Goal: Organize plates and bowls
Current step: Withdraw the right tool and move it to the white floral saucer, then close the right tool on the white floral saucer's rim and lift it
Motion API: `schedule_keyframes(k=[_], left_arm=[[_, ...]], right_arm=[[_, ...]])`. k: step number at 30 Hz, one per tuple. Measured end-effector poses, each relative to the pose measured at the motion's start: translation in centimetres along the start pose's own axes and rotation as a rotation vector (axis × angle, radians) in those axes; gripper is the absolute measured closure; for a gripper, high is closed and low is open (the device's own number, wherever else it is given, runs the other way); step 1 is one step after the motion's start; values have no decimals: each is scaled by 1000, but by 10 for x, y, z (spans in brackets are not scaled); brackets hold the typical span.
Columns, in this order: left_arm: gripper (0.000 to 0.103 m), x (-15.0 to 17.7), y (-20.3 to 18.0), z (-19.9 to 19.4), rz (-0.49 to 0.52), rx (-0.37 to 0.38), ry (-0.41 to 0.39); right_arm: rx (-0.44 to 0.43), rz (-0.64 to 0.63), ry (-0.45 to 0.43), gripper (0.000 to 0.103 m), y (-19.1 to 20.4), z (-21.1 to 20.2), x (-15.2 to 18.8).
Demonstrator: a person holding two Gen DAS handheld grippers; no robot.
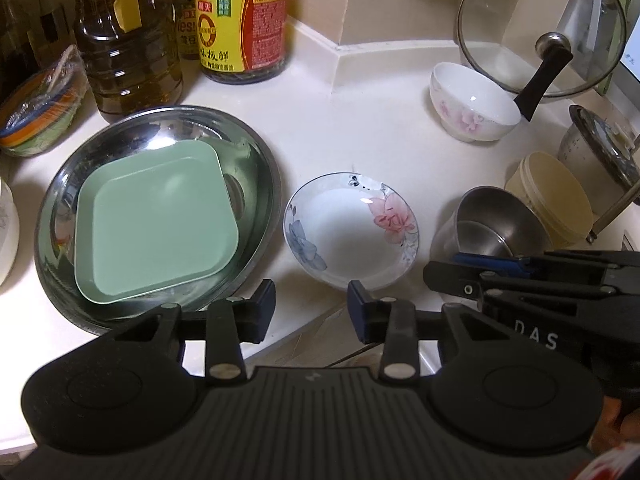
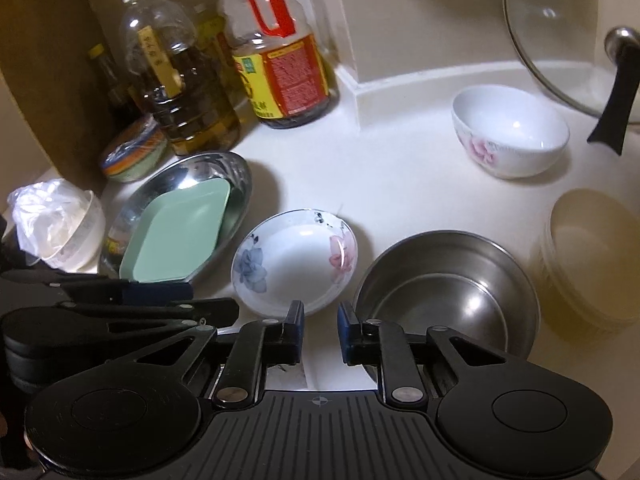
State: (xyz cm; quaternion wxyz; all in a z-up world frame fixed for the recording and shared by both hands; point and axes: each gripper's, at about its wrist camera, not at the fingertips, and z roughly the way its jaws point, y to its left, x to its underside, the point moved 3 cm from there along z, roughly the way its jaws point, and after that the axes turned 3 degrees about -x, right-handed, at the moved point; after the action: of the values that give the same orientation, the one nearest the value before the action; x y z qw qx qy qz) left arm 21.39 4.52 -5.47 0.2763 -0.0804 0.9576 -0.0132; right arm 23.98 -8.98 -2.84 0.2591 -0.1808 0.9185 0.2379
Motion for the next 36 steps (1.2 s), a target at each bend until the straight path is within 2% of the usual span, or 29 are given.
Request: schedule_keyframes(k=[6, 13, 21, 26, 29, 36], left_arm=[[69, -4, 1, 8, -12, 5, 3], [70, -8, -1, 19, -21, 3, 8], [72, -13, -1, 29, -29, -7, 17], [77, -14, -2, 34, -33, 1, 28], [78, -15, -3, 36, -31, -5, 27], [80, -18, -2, 40, -46, -2, 32]], right_arm=[[23, 36, -2, 88, -1, 10, -3], [92, 41, -18, 88, 2, 19, -11], [147, -16, -11, 88, 0, 32, -28], [143, -55, 49, 88, -5, 44, -44], [117, -78, 134, 88, -6, 56, -49], [117, -126, 193, 88, -11, 67, -60]])
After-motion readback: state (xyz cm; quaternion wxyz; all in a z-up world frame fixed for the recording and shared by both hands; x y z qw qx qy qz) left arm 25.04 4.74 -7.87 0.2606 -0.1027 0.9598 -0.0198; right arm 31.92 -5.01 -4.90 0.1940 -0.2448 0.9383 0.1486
